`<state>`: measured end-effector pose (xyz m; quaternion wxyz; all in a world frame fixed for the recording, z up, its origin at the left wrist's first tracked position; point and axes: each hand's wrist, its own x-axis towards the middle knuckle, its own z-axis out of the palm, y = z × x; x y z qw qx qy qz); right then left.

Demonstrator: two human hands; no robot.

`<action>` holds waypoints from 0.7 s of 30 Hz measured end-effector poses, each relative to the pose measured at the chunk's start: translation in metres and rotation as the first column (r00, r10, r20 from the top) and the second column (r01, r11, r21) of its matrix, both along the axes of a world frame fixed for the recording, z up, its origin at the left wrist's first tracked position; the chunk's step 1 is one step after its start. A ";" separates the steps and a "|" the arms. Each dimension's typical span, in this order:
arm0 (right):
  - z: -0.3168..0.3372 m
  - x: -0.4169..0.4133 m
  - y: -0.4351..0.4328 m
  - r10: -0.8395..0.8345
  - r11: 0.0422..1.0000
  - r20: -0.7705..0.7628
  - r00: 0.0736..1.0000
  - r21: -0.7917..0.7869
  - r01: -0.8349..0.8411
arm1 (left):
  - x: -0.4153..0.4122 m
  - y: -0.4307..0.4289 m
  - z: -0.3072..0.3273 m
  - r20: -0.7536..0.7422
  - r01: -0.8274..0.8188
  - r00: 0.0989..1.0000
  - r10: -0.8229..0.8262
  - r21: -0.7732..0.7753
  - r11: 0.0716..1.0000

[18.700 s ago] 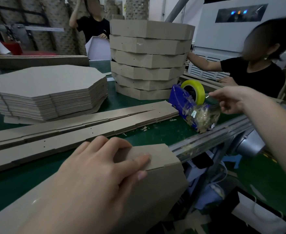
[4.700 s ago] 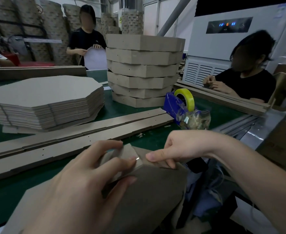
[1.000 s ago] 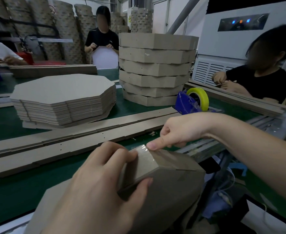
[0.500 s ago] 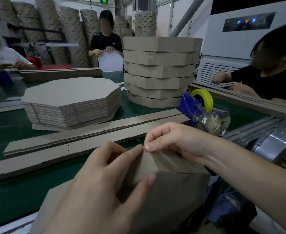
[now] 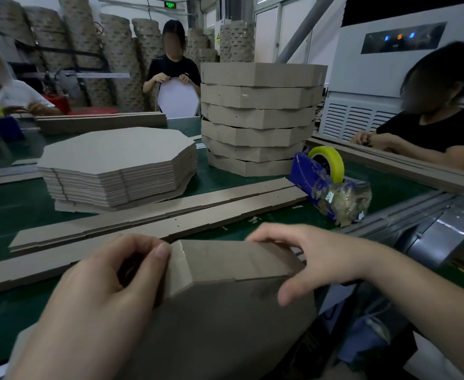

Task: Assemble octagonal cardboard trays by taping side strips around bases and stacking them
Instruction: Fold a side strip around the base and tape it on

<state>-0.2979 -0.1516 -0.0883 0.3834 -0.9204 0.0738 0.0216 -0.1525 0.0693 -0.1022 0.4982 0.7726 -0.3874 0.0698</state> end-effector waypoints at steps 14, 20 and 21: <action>0.007 -0.032 -0.006 -0.015 0.998 0.052 0.999 -0.063 0.018 | -0.006 0.005 0.015 0.454 0.263 0.790 -0.412 0.355 0.897; -0.005 -0.035 -0.007 -0.107 0.993 0.169 0.980 -0.026 0.113 | 0.017 0.024 0.013 0.372 0.243 0.839 -0.397 0.398 0.885; -0.002 -0.034 -0.005 -0.095 0.995 0.197 0.976 -0.019 0.100 | 0.015 0.023 0.016 0.379 0.243 0.832 -0.405 0.407 0.881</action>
